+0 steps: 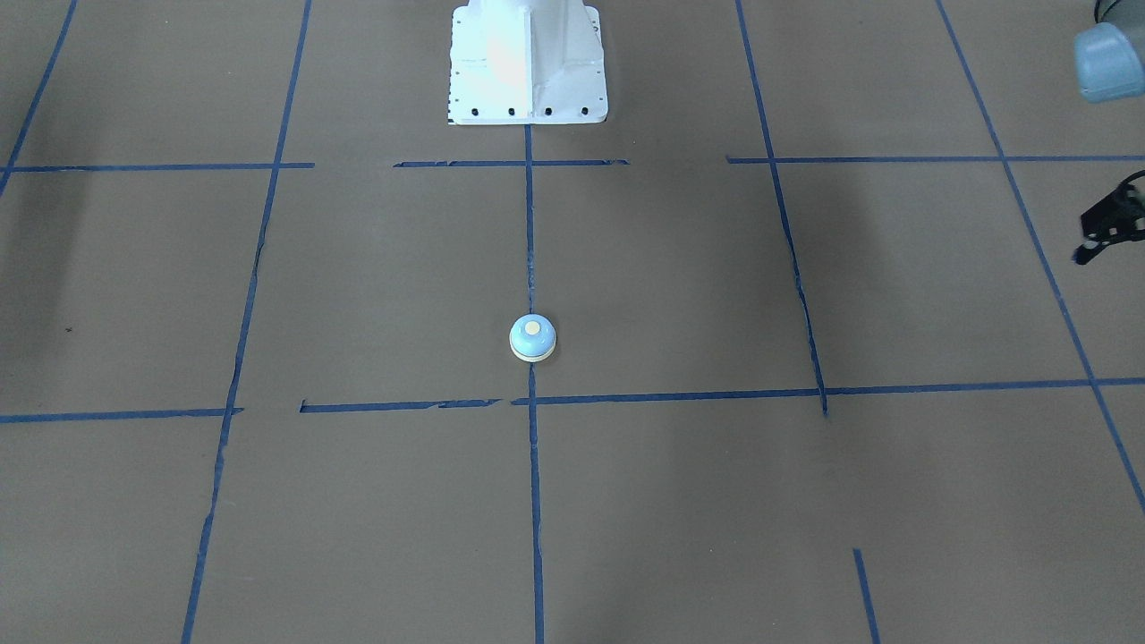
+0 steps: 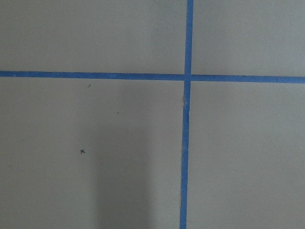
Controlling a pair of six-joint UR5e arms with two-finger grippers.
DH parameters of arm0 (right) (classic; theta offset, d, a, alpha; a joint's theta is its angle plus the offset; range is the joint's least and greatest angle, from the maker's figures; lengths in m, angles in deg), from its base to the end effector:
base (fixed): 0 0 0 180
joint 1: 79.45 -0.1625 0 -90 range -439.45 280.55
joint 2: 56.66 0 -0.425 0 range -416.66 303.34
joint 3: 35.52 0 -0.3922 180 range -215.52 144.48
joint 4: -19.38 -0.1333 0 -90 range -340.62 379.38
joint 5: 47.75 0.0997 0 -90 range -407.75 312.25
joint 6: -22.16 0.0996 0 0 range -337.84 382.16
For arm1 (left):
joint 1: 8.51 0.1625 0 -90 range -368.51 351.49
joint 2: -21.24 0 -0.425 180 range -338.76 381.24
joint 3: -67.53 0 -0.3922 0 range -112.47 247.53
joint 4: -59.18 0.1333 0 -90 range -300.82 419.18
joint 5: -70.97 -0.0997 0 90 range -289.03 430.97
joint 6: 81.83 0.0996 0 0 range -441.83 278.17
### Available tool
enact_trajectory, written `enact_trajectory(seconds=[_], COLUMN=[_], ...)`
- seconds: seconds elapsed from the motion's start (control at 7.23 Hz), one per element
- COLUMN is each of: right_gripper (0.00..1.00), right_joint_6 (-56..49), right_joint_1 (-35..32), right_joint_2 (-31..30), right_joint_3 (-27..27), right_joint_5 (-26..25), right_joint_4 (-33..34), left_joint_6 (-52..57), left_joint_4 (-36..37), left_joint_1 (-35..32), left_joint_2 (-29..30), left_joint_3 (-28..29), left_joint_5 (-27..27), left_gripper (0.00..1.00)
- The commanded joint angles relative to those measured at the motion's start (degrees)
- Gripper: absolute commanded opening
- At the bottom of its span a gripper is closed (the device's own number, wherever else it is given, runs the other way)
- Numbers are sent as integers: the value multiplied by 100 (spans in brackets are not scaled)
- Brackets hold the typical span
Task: Place and press bell with both arms
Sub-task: 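Move the right gripper in above the bell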
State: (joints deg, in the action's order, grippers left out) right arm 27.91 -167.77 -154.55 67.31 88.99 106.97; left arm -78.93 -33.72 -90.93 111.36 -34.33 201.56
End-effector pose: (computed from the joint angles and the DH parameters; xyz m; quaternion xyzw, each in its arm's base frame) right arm 0.0478 -0.4416 0.6046 0.0331 -0.3988 0.0071 0.9164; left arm -0.0019 -0.5050 0.5536 0.1073 0.3486 0.1297 0.9220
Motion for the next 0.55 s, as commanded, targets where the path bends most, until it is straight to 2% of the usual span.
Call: enact_trajectory(seconds=[0.0,0.14,0.28,0.42], right_gripper=[100,100,100,100], right_joint_6=[1159,1748,2459,3249], right_joint_1=[443,813,1243,1813], right_joint_2=[59,103,495,986], right_joint_3=[760,1113,1369,1424], right_joint_5=[-7,19,28,-24], right_joint_4=[4,-5,4,4], left_joint_6=[335,326,309,309], left_joint_4=[-17,-9,-9,-9], left_joint_1=[-492,-503,-503,-503], left_joint_2=[-581,-662,-689,-698], left_joint_3=[8,-53,-88,-80], left_joint_5=[28,185,474,494], left_gripper=[100,100,100,100])
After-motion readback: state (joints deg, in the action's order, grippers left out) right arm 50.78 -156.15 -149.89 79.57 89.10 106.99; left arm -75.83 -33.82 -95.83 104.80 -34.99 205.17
